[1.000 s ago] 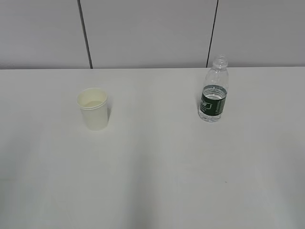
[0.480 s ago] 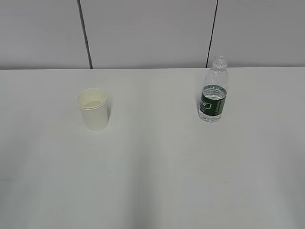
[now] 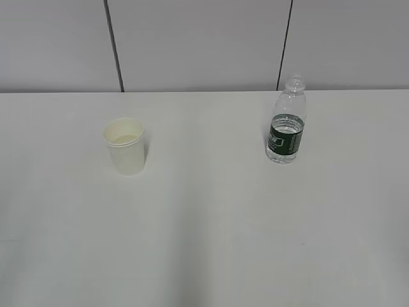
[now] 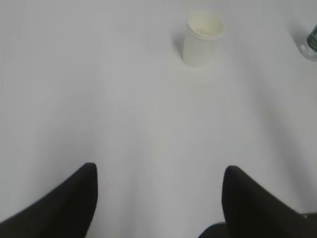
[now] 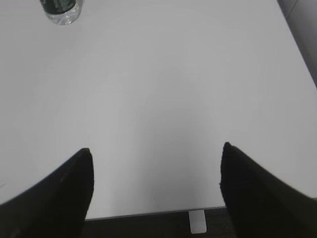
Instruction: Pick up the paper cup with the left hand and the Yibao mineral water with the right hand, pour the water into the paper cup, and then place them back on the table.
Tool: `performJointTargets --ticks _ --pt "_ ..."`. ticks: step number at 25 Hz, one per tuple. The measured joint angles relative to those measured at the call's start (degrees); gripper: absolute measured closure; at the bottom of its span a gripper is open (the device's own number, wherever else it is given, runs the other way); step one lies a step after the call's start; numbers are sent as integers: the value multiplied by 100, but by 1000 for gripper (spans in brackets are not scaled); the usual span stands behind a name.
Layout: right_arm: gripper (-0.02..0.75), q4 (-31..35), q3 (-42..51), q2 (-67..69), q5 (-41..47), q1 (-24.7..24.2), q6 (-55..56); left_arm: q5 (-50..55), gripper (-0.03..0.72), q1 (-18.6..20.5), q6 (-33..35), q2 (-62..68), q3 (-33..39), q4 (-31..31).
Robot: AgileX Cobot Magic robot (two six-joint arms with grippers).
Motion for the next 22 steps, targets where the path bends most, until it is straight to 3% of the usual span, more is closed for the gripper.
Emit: performJointTargets --ticks 3,22 --pt "152 0 0 -351 0 -54 0 10 213 158 0 -325 0 0" --pt "152 -11 0 -389 0 -67 0 49 266 170 0 -582 0 -16"
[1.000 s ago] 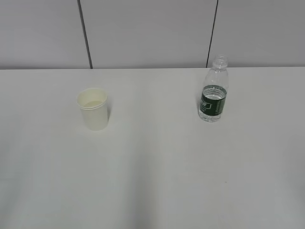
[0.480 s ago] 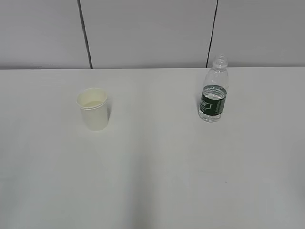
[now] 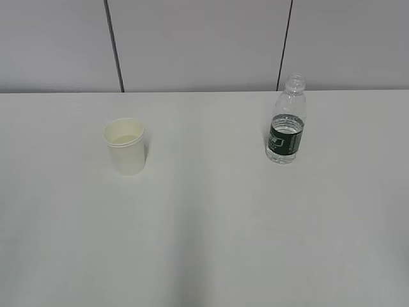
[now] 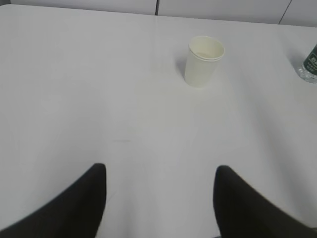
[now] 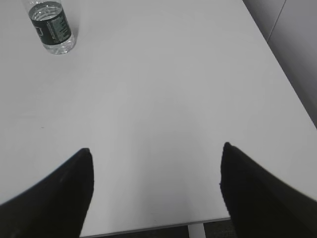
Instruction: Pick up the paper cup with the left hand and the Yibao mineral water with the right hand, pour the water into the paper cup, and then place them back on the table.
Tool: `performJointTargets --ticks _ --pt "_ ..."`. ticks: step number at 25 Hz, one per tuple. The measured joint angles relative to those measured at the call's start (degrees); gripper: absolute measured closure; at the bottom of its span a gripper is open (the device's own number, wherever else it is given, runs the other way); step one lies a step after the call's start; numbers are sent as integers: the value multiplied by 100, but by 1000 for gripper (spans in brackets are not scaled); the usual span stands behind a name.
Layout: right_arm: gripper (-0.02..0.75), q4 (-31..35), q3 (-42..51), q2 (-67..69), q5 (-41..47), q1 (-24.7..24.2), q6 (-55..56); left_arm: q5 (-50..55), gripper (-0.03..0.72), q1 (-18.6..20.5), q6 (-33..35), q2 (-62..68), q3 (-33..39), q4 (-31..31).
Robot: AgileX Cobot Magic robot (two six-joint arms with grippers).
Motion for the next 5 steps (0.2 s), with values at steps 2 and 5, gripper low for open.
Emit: performJointTargets --ticks 2,5 --pt "152 0 0 0 0 0 0 0 269 0 0 0 0 0" --pt "152 0 0 0 0 0 0 0 275 0 0 0 0 0"
